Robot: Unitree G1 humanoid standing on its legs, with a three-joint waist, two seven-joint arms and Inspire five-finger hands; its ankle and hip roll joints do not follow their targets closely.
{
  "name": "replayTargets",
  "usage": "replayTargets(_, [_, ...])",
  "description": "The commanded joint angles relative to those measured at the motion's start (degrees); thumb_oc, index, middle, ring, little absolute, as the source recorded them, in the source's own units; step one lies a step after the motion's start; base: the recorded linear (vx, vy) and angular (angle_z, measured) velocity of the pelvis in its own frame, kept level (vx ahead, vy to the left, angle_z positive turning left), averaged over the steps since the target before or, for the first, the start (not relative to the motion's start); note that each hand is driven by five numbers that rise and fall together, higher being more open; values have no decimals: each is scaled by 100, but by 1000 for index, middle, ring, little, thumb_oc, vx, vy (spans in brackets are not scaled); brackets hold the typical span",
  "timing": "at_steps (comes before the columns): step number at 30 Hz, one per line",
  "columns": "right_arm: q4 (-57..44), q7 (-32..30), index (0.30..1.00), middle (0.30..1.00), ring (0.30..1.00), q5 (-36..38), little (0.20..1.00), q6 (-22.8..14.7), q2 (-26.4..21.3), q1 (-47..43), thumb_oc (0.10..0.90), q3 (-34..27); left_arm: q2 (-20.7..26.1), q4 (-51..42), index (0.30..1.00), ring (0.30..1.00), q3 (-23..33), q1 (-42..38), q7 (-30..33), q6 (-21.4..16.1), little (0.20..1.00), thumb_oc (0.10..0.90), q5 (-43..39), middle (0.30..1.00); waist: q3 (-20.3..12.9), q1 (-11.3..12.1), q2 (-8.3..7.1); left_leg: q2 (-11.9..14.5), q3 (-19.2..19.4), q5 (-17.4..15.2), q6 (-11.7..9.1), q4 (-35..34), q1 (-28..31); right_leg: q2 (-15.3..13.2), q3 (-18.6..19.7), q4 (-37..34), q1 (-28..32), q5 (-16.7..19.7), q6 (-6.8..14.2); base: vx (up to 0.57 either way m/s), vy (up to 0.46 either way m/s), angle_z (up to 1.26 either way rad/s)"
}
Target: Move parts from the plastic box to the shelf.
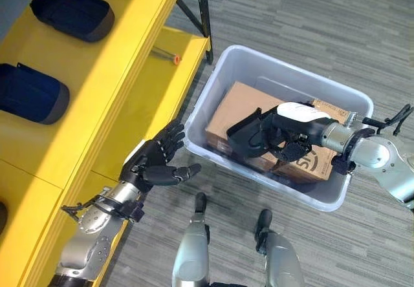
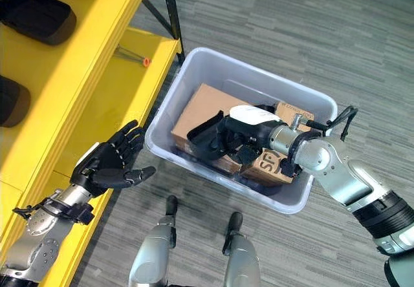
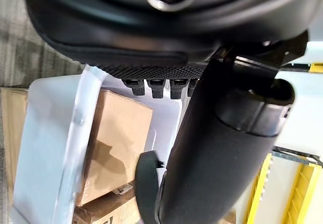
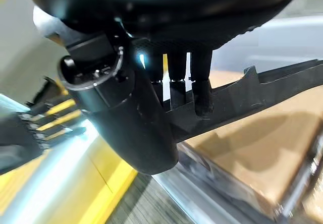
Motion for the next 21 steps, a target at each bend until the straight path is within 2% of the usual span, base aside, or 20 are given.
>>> replayTargets(1, [-196, -229, 300, 300, 300, 263, 300, -303, 253, -291, 400, -280, -42, -156, 1000, 1000, -127, -85, -135, -278, 1000, 900, 141, 1000, -990, 0, -187, -15, 99, 255, 79, -528, -90, 219, -273, 161, 362, -598, -155, 128, 51, -2])
replayTargets(6, [-230, 3, 300, 300, 300, 482, 300, -167, 482, -249, 400, -367, -106, -158, 1000, 1000, -138, -83, -259, -155, 1000, 900, 574, 1000, -1276, -70, -196, 0, 155, 255, 59, -639, 173, 208, -255, -63, 618, -490, -125, 104, 57, -1])
replayTargets(10, [-357, 278, 300, 300, 300, 784, 300, 151, 623, -260, 400, -360, 32, -171, 1000, 1000, -160, -114, -586, -146, 1000, 900, 1028, 1000, -1471, -108, -185, 17, 212, 246, 45, -715, 360, 179, -268, -239, 796, -403, -87, 80, 66, -4])
replayTargets(13, [-272, 697, 300, 300, 300, 1251, 300, 728, 770, -362, 400, -184, 404, -273, 1000, 1000, -135, -262, -486, -639, 1000, 900, 1587, 1000, -1695, -121, -148, 42, 295, 228, 24, -814, 608, 96, -331, -394, 996, -324, -28, 86, 77, -2])
replayTargets(15, [-244, 800, 300, 300, 300, 1276, 300, 803, 836, -370, 400, -132, 475, -285, 1000, 1000, -96, -329, -356, -798, 1000, 900, 1761, 1000, -1725, -123, -150, 46, 317, 224, 25, -832, 665, 78, -360, -419, 1051, -314, -13, 45, 31, -2])
replayTargets(17, [-251, 949, 300, 300, 300, 1454, 300, 1090, 960, -402, 400, -28, 660, -304, 1000, 1000, -43, -522, -224, -1188, 1000, 900, 2191, 1000, -1795, -130, -170, 56, 349, 220, 18, -886, 771, 62, -383, -487, 1137, -283, 12, 41, 13, -2])
replayTargets(21, [-221, 1007, 300, 300, 300, 1738, 300, 1286, 1106, -414, 400, 179, 1021, -324, 1000, 1000, -86, -820, 84, -1706, 1000, 900, 2968, 1000, -1890, -156, -214, 72, 374, 196, 7, -948, 907, 63, -399, -592, 1267, -240, 41, 30, -1, -3])
